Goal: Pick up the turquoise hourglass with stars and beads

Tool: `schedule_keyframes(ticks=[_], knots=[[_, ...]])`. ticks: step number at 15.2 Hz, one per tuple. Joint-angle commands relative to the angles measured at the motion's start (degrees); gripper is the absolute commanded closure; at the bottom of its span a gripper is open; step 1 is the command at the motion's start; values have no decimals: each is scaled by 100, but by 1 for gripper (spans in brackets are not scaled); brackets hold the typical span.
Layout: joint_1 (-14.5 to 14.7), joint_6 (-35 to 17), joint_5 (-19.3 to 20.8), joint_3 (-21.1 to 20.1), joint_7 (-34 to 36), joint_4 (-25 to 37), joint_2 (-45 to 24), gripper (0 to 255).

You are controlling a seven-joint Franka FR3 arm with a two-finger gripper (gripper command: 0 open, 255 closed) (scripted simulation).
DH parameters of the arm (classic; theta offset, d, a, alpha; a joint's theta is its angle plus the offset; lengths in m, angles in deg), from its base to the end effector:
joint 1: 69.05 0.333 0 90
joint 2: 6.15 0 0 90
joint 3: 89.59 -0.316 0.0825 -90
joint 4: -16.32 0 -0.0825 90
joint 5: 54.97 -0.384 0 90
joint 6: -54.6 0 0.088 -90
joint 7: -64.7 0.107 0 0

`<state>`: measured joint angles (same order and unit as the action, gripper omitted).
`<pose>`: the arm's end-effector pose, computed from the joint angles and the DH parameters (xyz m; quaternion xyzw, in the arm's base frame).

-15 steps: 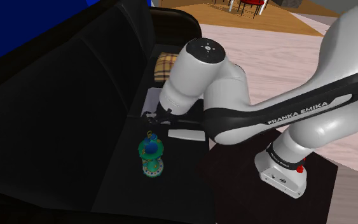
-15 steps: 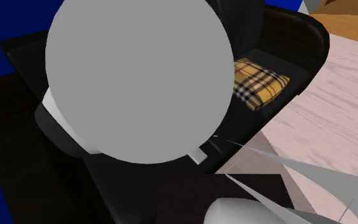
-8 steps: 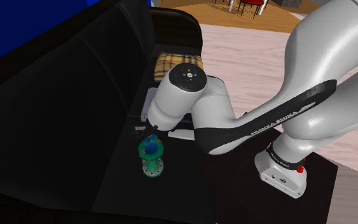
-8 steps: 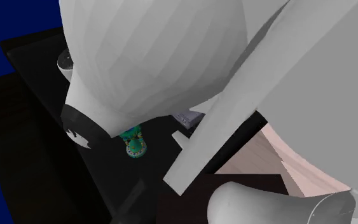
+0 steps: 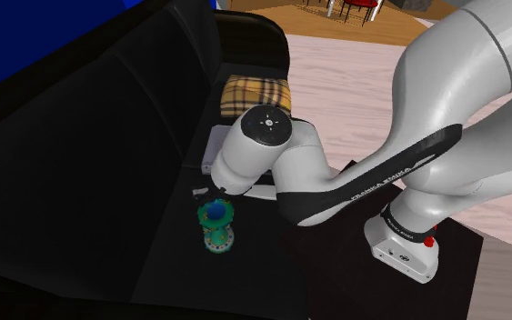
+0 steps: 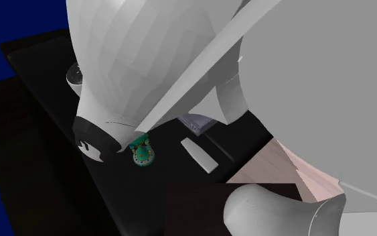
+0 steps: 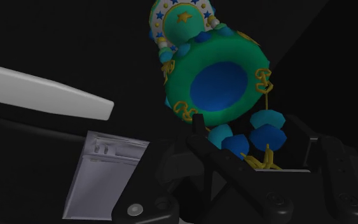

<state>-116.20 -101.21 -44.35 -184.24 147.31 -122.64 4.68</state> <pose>0.3409 0.3816 0.3271 -0.9592 0.2072 -0.1835 0.0584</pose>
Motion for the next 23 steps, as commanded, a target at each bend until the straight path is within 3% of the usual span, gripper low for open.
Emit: schedule_keyframes(ticks=[1, 7, 10, 14, 19, 23], knots=[[-16, -4, -4, -23, 0, -17, 3, 255], [-30, 2, -6, -33, -5, -9, 2, 255], [950, 247, 110, 957, 25, 54, -101, 255], [1967, 527, -322, 1965, -348, 136, 98, 255], [2642, 895, -849, 2661, -802, 277, 408, 255], [2918, 1139, -1087, 2968, -1020, 386, 577, 255]])
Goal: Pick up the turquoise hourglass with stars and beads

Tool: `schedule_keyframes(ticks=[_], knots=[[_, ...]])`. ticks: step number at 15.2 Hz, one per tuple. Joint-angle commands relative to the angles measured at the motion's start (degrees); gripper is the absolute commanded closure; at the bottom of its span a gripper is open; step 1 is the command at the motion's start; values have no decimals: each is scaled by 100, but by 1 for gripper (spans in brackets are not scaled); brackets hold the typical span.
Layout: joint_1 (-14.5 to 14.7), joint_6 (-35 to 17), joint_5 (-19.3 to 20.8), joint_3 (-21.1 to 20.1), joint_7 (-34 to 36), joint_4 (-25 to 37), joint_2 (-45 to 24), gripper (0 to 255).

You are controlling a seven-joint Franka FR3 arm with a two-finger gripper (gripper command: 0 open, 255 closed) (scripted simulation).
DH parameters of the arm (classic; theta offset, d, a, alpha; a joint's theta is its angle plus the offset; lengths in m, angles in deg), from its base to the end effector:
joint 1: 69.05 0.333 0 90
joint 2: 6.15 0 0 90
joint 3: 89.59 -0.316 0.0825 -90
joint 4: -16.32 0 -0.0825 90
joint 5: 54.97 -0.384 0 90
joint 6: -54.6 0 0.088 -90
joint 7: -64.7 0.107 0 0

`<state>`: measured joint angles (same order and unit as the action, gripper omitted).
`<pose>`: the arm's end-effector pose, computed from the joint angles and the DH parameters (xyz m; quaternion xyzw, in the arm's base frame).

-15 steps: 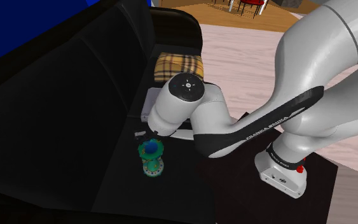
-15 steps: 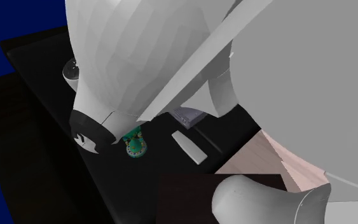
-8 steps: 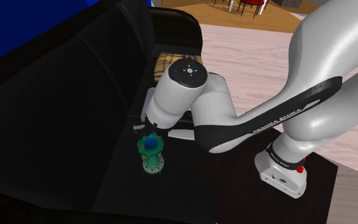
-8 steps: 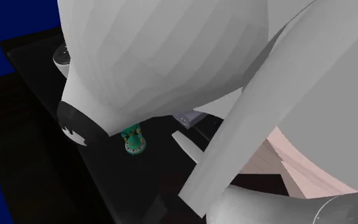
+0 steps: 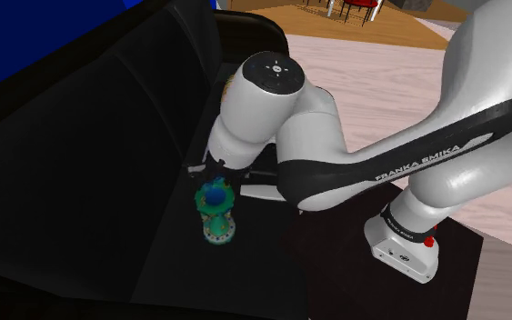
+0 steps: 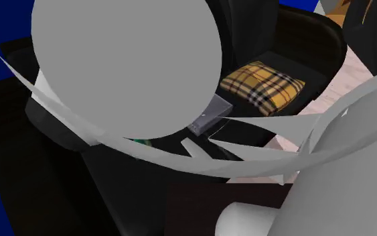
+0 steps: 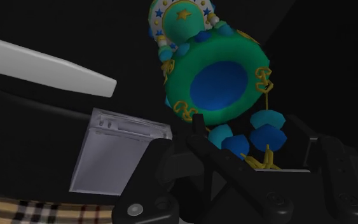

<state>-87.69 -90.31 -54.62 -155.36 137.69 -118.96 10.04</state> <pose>0.3403 0.3818 0.4020 -0.9595 0.2070 -0.1827 0.0568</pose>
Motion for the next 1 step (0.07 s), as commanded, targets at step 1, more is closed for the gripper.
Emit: schedule_keyframes(ticks=[1], knots=[[67, 49, -60, 79, -58, 19, 42, 255]])
